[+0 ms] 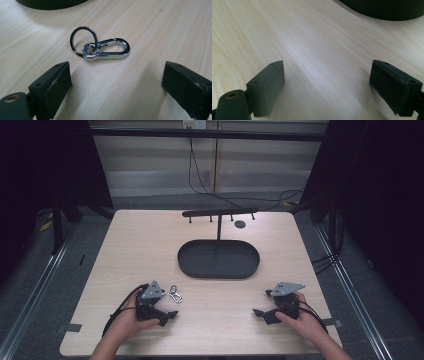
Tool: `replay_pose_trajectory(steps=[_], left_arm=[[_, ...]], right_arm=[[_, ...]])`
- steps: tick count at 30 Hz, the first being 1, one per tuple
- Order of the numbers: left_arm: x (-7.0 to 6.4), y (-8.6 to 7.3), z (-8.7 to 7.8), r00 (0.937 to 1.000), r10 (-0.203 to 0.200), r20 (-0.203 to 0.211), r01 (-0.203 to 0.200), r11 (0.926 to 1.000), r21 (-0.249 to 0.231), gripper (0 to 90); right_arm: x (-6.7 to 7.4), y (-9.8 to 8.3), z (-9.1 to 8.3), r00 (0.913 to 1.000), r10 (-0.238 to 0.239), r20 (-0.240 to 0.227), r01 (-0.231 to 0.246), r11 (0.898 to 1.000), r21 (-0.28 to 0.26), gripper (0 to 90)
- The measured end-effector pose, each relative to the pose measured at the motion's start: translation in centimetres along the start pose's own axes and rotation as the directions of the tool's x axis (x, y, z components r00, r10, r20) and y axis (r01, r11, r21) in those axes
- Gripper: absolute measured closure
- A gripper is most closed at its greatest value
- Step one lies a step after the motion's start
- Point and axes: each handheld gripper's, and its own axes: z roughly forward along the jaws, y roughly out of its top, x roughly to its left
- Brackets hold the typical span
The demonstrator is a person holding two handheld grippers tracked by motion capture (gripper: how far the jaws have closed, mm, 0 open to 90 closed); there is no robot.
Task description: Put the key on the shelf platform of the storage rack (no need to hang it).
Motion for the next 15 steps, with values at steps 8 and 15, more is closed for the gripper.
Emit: replay_pose_trajectory(steps=[8,15], left_arm=[[0.1,0.0,-0.05,1.0,-0.005,-0.003,0.005,1.0,-0.001,9.5],[0.53,0.77,-0.61,0.9962,-0.085,-0.018,0.086,0.9944,0.061,16.5]], right_arm=[[0.04,0.01,0.01,1.0,0.003,0.004,-0.003,1.0,0.0,12.3],[0.04,0.01,0.01,1.0,0.004,0.004,-0.004,1.0,0.0,12.3]])
